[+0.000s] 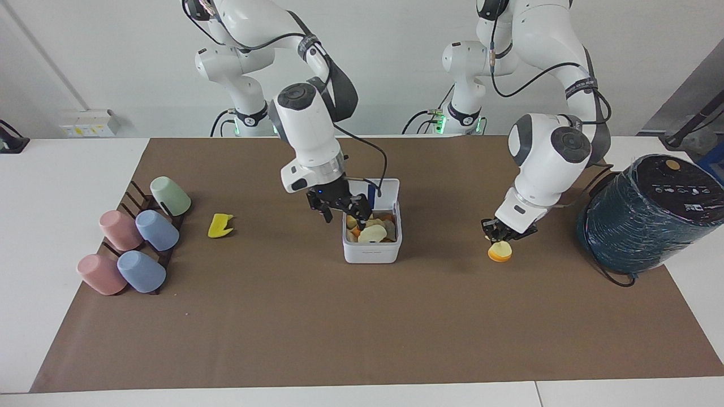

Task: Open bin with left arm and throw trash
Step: 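Drop the cream piece into the bin and withdraw the right gripper, then reach and grasp the small yellow piece with the right gripper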

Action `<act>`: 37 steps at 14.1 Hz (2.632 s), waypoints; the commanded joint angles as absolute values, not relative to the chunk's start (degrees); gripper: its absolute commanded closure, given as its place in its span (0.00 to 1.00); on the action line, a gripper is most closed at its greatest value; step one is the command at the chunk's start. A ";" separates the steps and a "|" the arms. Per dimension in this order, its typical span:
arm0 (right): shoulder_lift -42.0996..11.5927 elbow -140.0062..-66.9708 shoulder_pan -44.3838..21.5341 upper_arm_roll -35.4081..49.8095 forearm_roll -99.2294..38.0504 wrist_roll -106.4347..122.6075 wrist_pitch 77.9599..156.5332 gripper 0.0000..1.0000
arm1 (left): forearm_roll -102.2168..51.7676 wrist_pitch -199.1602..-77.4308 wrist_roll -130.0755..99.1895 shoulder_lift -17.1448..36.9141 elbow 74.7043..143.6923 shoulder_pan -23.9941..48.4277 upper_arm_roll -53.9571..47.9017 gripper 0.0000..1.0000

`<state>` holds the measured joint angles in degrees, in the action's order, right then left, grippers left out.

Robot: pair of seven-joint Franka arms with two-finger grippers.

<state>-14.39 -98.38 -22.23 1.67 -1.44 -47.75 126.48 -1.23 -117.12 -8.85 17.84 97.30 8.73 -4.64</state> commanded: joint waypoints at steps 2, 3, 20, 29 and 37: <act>-11.43 -100.01 -14.79 2.20 3.25 -32.05 119.64 0.00 | -1.23 -115.14 -16.94 17.58 95.36 12.74 -4.22 1.00; -10.99 -101.59 -12.85 2.20 3.25 -25.90 118.49 0.00 | -1.32 -115.14 -18.79 17.67 94.93 13.70 -4.22 1.00; -5.89 -132.89 4.75 2.29 3.25 8.88 139.66 0.36 | -1.41 -102.49 -20.04 17.93 85.79 13.36 -4.04 1.00; -5.80 -131.14 4.66 2.63 2.55 1.94 135.89 1.00 | -1.41 -96.59 -20.04 17.75 81.74 13.80 -4.04 1.00; -4.13 -120.79 3.61 5.26 -2.09 -6.91 123.69 1.00 | -1.14 -96.85 -19.60 17.84 81.74 13.27 -4.04 1.00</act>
<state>-5.06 -124.72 4.09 2.83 0.73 -1.98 128.51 -1.49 -98.10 -19.58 17.82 82.60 13.20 -4.38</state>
